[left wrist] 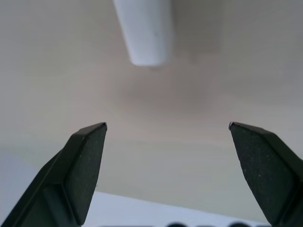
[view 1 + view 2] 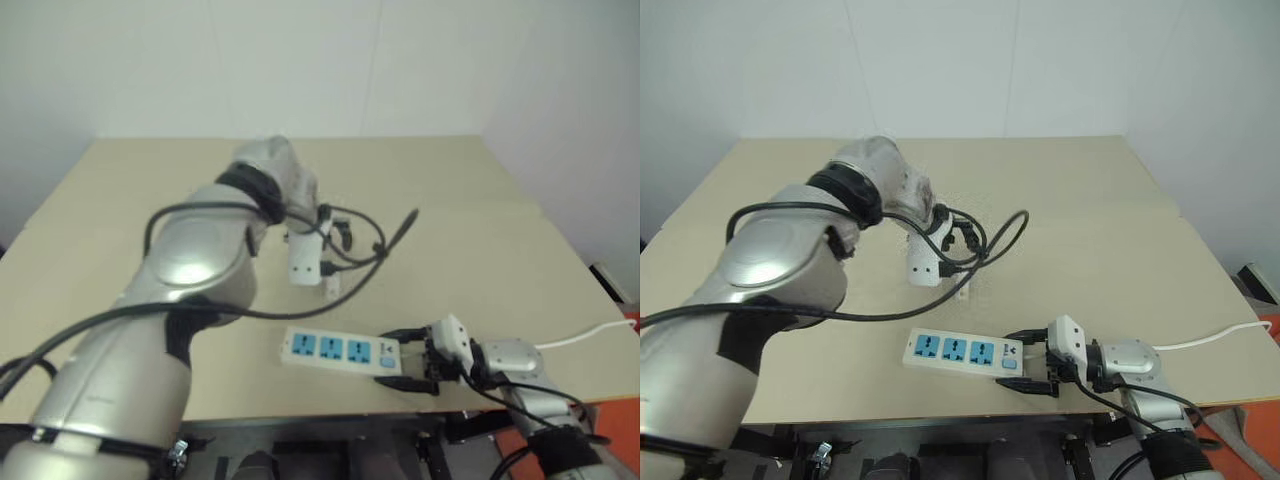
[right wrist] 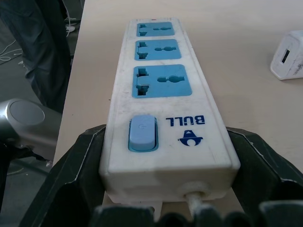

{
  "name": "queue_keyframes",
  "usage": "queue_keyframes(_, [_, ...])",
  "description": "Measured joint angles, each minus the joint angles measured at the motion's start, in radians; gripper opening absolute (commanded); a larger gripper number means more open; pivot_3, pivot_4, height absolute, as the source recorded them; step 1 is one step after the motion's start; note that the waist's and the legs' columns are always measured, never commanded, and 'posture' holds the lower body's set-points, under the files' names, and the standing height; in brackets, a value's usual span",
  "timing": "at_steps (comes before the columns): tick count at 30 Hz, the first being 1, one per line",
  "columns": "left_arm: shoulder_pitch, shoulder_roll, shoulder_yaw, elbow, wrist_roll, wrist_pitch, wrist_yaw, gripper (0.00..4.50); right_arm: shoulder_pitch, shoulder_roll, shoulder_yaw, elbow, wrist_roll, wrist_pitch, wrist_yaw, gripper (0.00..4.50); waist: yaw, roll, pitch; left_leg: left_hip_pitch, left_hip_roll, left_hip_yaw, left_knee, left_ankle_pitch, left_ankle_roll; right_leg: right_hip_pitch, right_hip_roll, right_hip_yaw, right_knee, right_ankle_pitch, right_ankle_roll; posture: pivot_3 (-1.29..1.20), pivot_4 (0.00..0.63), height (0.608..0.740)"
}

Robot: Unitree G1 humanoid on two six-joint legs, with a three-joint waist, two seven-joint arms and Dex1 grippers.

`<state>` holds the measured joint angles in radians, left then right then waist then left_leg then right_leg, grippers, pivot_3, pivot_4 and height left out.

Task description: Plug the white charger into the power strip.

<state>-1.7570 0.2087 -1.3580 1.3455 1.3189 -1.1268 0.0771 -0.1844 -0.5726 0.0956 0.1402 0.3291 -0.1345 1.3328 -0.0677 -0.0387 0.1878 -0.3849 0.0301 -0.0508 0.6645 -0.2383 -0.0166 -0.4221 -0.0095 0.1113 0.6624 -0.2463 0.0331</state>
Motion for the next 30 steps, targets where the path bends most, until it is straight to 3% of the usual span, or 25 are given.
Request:
queue_keyframes(4, [-0.004, -0.026, -0.051, 0.022, 0.073, -0.026, 0.184, 4.50, 0.008, 0.000, 0.006, -0.017, 0.000, 0.008, -0.018, 3.44, -0.001, 0.000, 0.000, 0.000, 0.000, 0.002, -0.001, 0.000, 0.000, 0.000, 0.000, 0.001, 0.001, 0.000, 0.000, 0.00, 0.150, 0.740])
queue_keyframes(9, [-0.012, -0.026, -0.017, 0.056, 0.059, -0.037, 0.134, 4.50, 0.015, -0.003, 0.007, -0.023, 0.000, 0.008, -0.029, 3.44, 0.000, 0.000, 0.000, 0.000, -0.001, 0.002, -0.001, 0.000, 0.000, 0.001, 0.000, 0.002, 0.001, 0.000, 0.000, 0.00, 0.150, 0.740])
queue_keyframes(21, [0.088, -0.040, 0.455, 0.105, -0.387, -0.030, -0.724, 4.50, 0.028, -0.003, 0.012, -0.038, -0.002, 0.008, -0.059, 3.44, -0.002, 0.000, 0.000, -0.001, 0.000, 0.003, -0.002, 0.000, 0.000, 0.002, 0.001, 0.003, 0.001, 0.000, 0.000, 0.00, 0.150, 0.740])
queue_keyframes(30, [0.140, -0.062, 0.659, 0.088, -0.580, 0.050, -1.127, 4.50, 0.056, -0.003, 0.013, -0.072, -0.003, 0.008, -0.099, 3.44, -0.002, 0.000, 0.000, 0.000, 0.000, 0.003, -0.002, 0.000, 0.000, 0.002, 0.001, 0.003, 0.002, 0.000, -0.001, 0.00, 0.150, 0.740])
